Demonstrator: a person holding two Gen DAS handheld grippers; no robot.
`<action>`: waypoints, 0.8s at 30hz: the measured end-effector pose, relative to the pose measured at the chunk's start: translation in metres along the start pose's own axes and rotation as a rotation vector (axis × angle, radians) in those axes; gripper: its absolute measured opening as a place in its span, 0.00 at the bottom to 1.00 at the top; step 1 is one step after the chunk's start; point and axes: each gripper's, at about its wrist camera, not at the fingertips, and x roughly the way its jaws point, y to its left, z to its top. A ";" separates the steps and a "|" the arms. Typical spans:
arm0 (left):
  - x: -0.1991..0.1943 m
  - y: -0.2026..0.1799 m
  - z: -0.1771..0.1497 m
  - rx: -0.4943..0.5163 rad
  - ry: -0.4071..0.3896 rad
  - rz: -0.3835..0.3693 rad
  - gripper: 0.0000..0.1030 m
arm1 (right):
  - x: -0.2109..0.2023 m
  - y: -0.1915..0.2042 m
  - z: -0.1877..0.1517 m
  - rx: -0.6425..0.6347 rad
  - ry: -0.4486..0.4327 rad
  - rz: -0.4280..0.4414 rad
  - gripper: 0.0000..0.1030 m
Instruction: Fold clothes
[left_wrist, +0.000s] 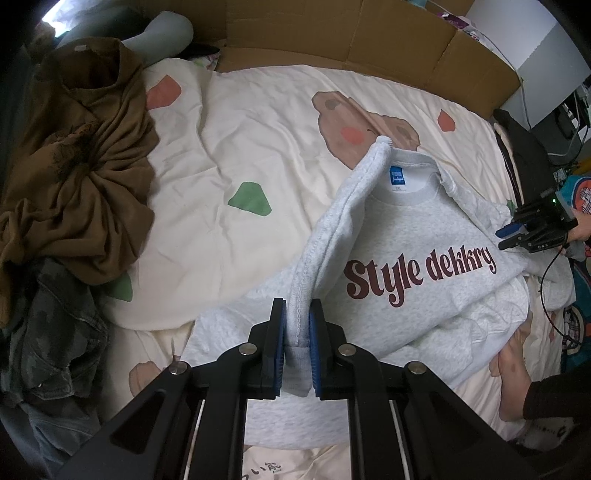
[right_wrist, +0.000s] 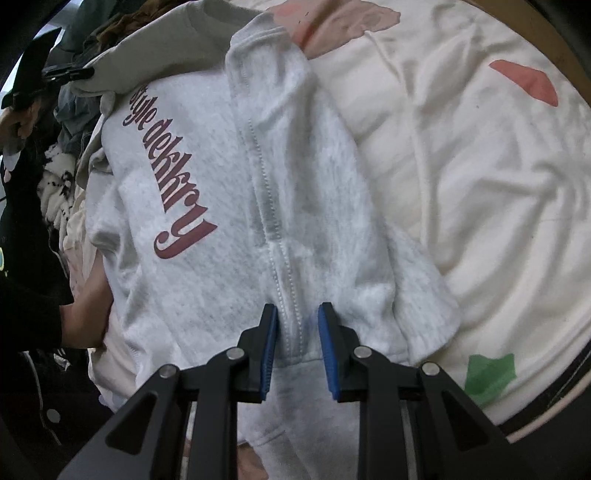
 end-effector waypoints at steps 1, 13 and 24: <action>0.000 0.000 0.000 0.000 -0.001 0.000 0.11 | 0.000 0.001 -0.001 -0.002 -0.002 -0.004 0.21; -0.006 0.004 0.022 0.047 -0.022 0.046 0.11 | -0.049 0.002 -0.011 0.035 -0.081 -0.185 0.06; -0.012 0.020 0.058 0.054 -0.109 0.129 0.10 | -0.114 -0.011 -0.003 0.144 -0.132 -0.540 0.05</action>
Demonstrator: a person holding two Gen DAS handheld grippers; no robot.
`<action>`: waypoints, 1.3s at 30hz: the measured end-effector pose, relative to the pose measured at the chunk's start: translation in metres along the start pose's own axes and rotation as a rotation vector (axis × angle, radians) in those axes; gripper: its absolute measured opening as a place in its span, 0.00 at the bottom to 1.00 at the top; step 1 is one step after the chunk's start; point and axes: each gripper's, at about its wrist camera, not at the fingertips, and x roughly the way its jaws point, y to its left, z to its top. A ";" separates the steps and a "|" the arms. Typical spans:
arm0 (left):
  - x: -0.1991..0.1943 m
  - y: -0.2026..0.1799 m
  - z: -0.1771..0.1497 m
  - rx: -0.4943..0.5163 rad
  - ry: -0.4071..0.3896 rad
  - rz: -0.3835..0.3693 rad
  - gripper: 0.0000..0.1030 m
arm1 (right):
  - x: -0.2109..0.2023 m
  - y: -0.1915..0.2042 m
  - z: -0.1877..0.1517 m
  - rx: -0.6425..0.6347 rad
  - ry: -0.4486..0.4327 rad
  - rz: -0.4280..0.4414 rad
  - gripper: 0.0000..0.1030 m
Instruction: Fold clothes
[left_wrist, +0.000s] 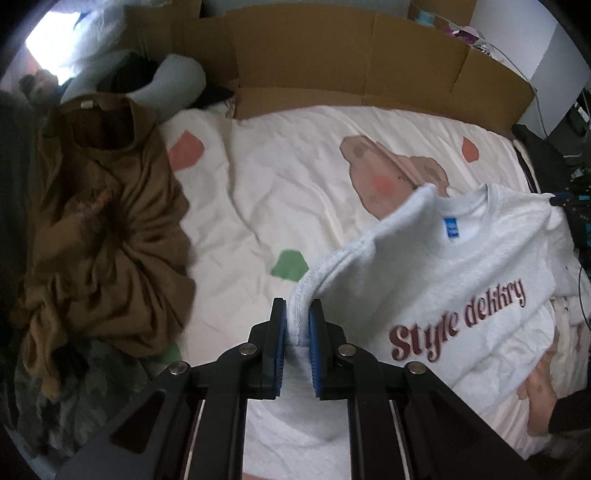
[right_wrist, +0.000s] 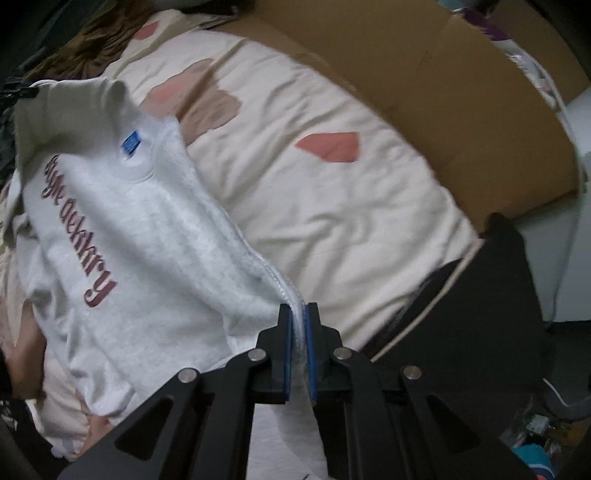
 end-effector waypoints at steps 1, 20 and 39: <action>0.000 0.002 0.004 -0.001 -0.009 0.008 0.10 | -0.001 0.001 0.003 0.001 -0.002 -0.016 0.05; -0.011 0.029 0.073 -0.035 -0.170 0.081 0.09 | -0.064 -0.057 0.045 0.062 -0.102 -0.230 0.05; 0.080 0.067 0.140 -0.140 -0.080 0.118 0.09 | 0.018 -0.103 0.150 0.058 -0.005 -0.225 0.05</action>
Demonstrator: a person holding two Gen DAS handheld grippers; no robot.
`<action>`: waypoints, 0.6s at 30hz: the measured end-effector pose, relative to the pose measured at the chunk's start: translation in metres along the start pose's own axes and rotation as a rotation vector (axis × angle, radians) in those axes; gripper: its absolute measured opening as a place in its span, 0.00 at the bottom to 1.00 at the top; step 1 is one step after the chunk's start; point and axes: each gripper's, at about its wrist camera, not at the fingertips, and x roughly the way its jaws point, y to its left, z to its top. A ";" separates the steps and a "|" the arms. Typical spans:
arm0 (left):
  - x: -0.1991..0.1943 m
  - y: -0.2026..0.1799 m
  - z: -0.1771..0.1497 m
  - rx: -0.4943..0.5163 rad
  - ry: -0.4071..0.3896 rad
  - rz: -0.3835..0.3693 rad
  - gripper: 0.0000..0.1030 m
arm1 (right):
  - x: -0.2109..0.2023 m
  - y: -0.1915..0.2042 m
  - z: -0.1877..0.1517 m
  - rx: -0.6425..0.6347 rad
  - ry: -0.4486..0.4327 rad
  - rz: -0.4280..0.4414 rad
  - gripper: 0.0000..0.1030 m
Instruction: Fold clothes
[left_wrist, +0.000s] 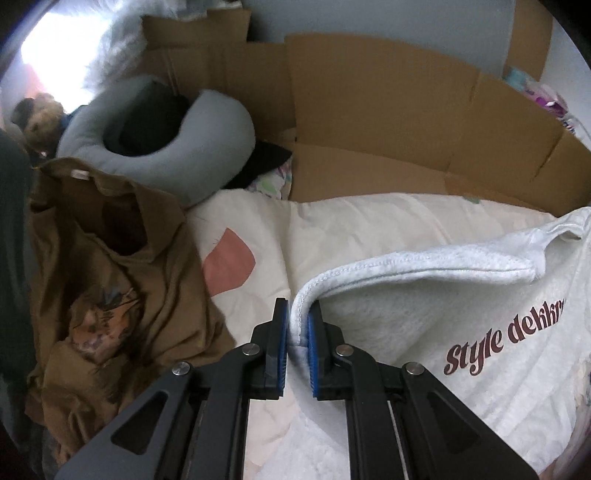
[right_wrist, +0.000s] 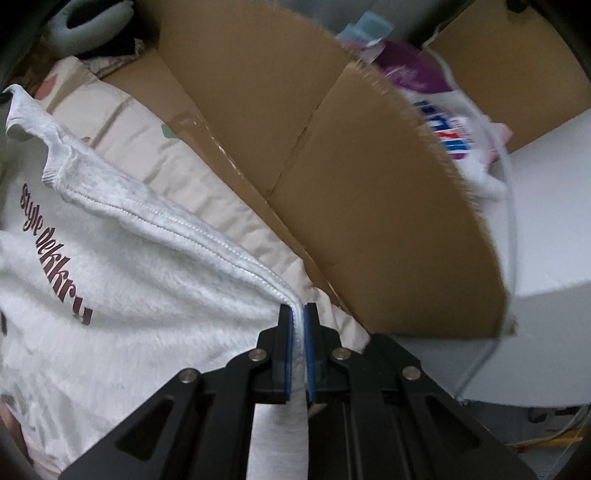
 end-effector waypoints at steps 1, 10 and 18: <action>0.008 0.000 0.003 -0.003 0.010 0.002 0.09 | 0.009 0.001 0.004 -0.003 0.012 0.003 0.05; 0.083 0.001 0.027 -0.007 0.130 0.033 0.09 | 0.079 0.015 0.027 0.001 0.098 -0.002 0.05; 0.100 0.000 0.030 0.018 0.161 0.039 0.09 | 0.097 0.022 0.034 0.016 0.132 -0.037 0.05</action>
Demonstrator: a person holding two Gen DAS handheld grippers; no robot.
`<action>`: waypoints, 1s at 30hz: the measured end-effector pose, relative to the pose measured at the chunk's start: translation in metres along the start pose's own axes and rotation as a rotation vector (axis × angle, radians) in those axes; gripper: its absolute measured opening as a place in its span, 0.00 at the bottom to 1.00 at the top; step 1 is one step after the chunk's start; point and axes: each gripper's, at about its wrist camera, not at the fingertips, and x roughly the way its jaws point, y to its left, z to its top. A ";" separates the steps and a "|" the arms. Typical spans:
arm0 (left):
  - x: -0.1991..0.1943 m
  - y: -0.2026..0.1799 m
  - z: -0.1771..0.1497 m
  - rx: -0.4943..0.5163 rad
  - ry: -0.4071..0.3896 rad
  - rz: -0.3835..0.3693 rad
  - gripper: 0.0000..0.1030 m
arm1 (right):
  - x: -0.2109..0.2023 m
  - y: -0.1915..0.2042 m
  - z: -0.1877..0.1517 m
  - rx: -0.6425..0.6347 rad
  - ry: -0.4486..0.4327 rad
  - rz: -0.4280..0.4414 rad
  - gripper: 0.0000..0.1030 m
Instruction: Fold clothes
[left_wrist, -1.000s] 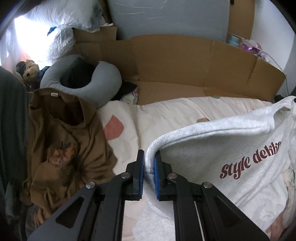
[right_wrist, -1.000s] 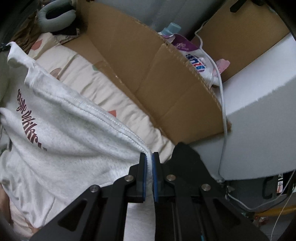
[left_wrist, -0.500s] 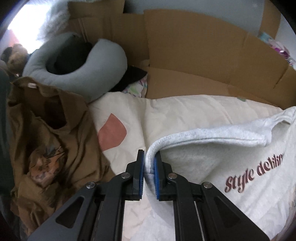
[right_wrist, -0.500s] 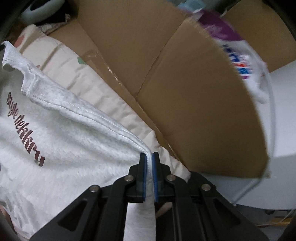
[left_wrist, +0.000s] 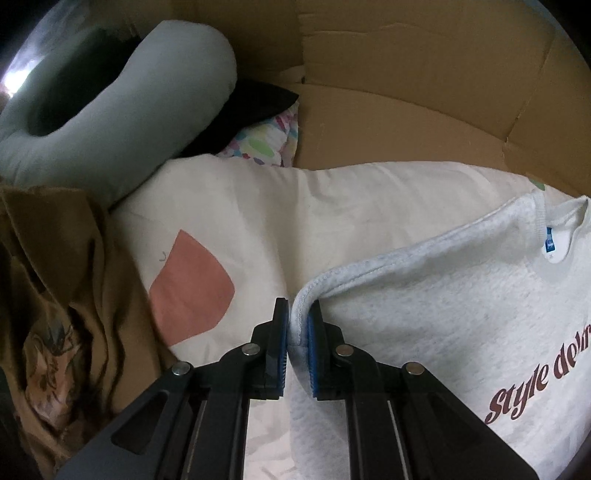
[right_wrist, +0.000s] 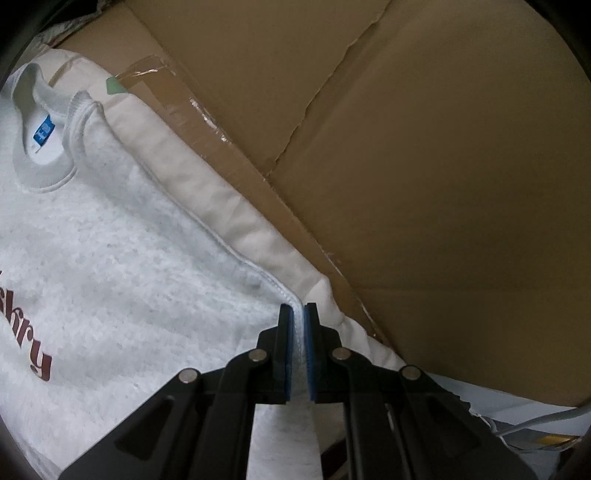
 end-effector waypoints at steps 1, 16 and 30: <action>-0.003 0.001 -0.001 0.001 -0.006 -0.003 0.09 | -0.003 0.000 0.000 -0.002 -0.005 -0.006 0.05; 0.000 0.016 0.011 -0.038 0.006 0.009 0.09 | 0.001 0.009 0.016 0.023 -0.010 -0.023 0.05; -0.001 0.011 0.012 -0.032 -0.044 0.024 0.09 | 0.006 0.026 0.017 0.047 -0.028 -0.108 0.05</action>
